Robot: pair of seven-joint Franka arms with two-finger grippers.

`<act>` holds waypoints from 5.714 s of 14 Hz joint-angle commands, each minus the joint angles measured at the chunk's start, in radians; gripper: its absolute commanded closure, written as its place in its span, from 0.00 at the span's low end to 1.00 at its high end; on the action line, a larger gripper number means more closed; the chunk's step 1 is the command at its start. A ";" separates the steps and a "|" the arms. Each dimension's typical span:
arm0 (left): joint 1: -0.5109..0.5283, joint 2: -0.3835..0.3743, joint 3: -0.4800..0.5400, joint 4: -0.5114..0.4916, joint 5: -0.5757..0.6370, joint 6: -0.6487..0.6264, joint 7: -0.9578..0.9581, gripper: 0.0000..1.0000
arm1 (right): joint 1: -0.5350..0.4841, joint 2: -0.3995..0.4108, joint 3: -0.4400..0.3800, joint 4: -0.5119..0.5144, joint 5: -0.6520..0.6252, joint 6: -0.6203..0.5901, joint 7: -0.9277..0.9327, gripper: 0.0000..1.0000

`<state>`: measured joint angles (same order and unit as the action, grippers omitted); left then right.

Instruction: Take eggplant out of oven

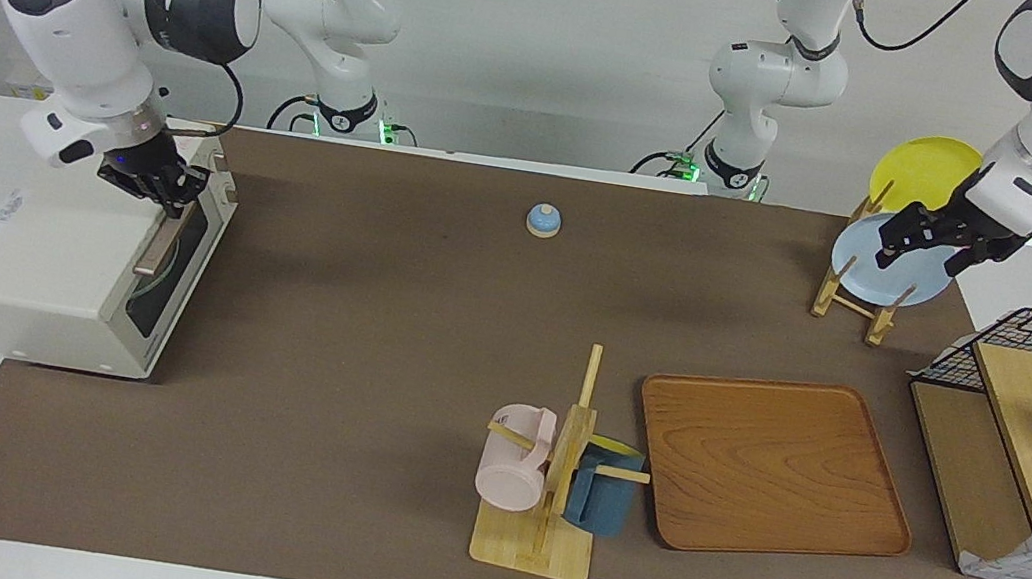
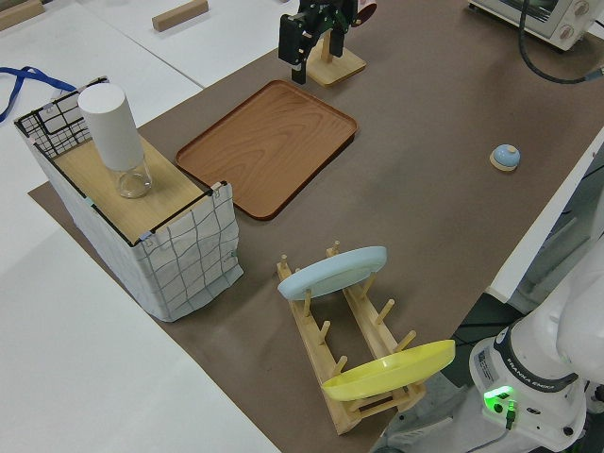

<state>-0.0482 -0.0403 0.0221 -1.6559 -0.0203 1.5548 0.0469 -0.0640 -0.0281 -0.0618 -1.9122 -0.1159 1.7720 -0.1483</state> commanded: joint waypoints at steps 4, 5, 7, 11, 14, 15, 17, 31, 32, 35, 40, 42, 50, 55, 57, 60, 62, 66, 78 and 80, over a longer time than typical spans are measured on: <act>-0.010 -0.001 0.013 0.002 -0.004 -0.016 0.008 0.00 | -0.008 0.007 0.007 -0.063 -0.045 0.082 -0.048 1.00; -0.010 -0.001 0.013 0.002 -0.004 -0.016 0.008 0.00 | -0.002 0.008 0.007 -0.083 -0.045 0.107 -0.045 1.00; -0.010 -0.001 0.013 0.002 -0.003 -0.016 0.008 0.00 | 0.004 0.022 0.008 -0.113 -0.044 0.162 -0.024 1.00; -0.010 -0.001 0.013 0.002 -0.004 -0.016 0.008 0.00 | 0.101 0.097 0.010 -0.108 -0.028 0.248 0.129 1.00; -0.010 -0.001 0.013 0.002 -0.004 -0.016 0.008 0.00 | 0.133 0.175 0.010 -0.108 0.015 0.354 0.171 1.00; -0.010 -0.001 0.013 0.002 -0.004 -0.016 0.008 0.00 | 0.135 0.204 0.010 -0.107 0.019 0.386 0.171 1.00; -0.010 -0.001 0.013 0.002 -0.004 -0.016 0.008 0.00 | 0.136 0.255 0.010 -0.102 0.021 0.443 0.190 1.00; -0.010 -0.001 0.013 0.002 -0.004 -0.016 0.008 0.00 | 0.083 0.169 0.019 -0.040 0.104 0.173 0.283 0.48; -0.010 -0.001 0.013 0.002 -0.003 -0.016 0.008 0.00 | 0.079 0.165 0.017 -0.059 0.101 0.193 0.277 0.48; -0.010 -0.001 0.013 0.002 -0.004 -0.016 0.008 0.00 | 0.041 0.163 0.019 -0.096 0.085 0.256 0.260 0.49; -0.010 -0.001 0.013 0.002 -0.004 -0.016 0.008 0.00 | 0.053 0.172 0.020 -0.120 -0.063 0.294 0.182 1.00; -0.010 -0.001 0.013 0.002 -0.004 -0.016 0.008 0.00 | 0.082 0.184 0.025 -0.084 -0.074 0.267 0.187 1.00; -0.010 -0.007 0.013 -0.004 -0.004 -0.048 0.007 0.00 | 0.550 0.564 0.031 0.531 0.060 -0.031 0.850 1.00; -0.001 -0.009 0.019 -0.010 0.011 -0.061 -0.016 0.00 | 0.705 0.809 0.062 0.753 0.079 0.095 1.147 0.88; -0.011 -0.050 0.015 -0.091 0.011 -0.041 -0.044 0.00 | 0.711 0.813 0.065 0.798 0.076 -0.021 1.148 0.74; -0.146 -0.169 0.001 -0.383 0.010 0.265 -0.256 0.00 | 0.625 0.713 0.063 0.808 0.082 -0.137 1.081 0.45; -0.302 -0.138 -0.001 -0.441 0.010 0.384 -0.459 0.00 | 0.546 0.571 0.057 0.620 0.084 -0.141 0.961 0.47; -0.629 0.066 0.001 -0.432 0.005 0.747 -0.859 0.00 | 0.328 0.292 0.057 0.040 0.084 0.218 0.563 0.78; -0.824 0.520 -0.002 -0.189 -0.010 1.188 -1.041 0.08 | 0.171 0.231 0.053 -0.106 -0.099 0.271 0.287 1.00; -0.832 0.517 -0.002 -0.205 -0.010 1.182 -1.042 0.08 | 0.145 0.182 0.053 -0.094 -0.145 0.193 0.210 1.00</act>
<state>-0.8500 0.4819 0.0007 -1.8477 -0.0231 2.7256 -0.9887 0.1332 0.2254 -0.0063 -1.9971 -0.1888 2.0524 0.1508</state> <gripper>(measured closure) 0.079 0.991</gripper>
